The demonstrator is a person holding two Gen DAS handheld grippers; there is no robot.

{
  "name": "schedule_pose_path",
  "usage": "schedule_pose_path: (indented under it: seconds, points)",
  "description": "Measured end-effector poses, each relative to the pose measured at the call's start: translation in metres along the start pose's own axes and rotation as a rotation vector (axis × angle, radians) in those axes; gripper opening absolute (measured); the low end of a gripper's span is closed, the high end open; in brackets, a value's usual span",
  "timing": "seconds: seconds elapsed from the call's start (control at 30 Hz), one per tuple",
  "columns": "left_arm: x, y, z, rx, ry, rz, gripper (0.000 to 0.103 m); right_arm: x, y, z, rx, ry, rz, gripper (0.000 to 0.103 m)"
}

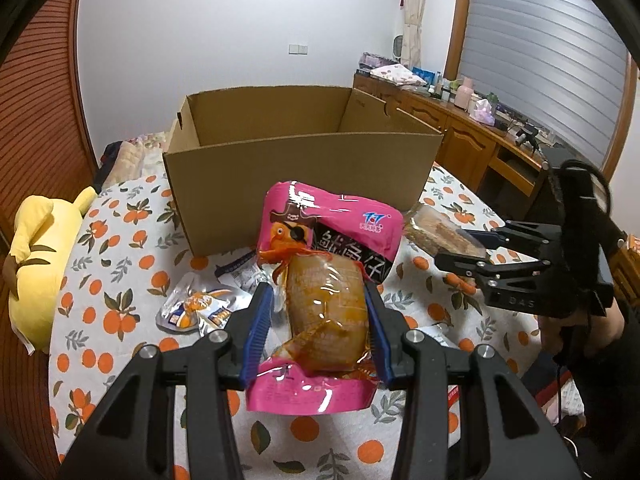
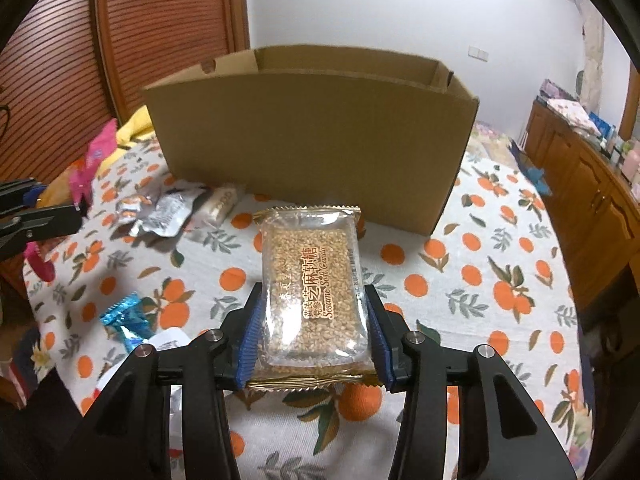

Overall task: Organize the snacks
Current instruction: 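Lift both held snacks and carry them over the cardboard box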

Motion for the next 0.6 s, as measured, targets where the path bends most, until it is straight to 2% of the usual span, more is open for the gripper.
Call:
schedule_pose_path:
  seconds: [0.6]
  points:
    - [0.031,-0.008,-0.018,0.010,0.064,0.002,0.044,0.019,-0.010,-0.057,-0.007,0.123,-0.028,0.047]
Point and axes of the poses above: each gripper's, at about its wrist camera, not at the fingertips, and z roughly the way its jaws point, y to its right, x to its top, the point moved 4 cm from there along z, roughly the way its jaws point, and after that the axes turned 6 degrees about -y, right-handed, at the moved point
